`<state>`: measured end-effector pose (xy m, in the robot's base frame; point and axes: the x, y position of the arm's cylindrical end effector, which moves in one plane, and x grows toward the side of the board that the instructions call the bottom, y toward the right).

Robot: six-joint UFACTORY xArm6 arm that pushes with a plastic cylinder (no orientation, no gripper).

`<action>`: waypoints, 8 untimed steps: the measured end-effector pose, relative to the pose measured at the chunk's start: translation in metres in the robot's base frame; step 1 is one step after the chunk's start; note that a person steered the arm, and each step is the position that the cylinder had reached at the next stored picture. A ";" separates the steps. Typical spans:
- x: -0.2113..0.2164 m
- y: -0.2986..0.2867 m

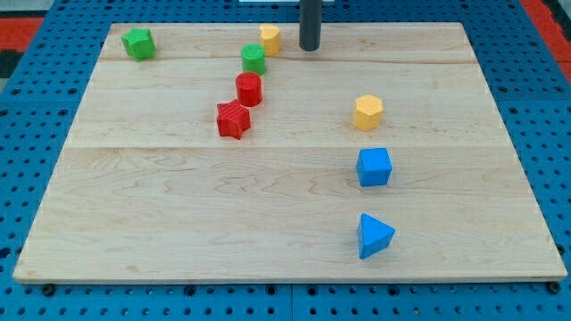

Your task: Move your arm towards the top left side of the yellow hexagon

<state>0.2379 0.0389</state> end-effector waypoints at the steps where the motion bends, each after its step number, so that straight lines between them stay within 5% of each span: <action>1: -0.016 0.011; 4: -0.017 0.013; 6: 0.073 0.019; 8: 0.117 0.035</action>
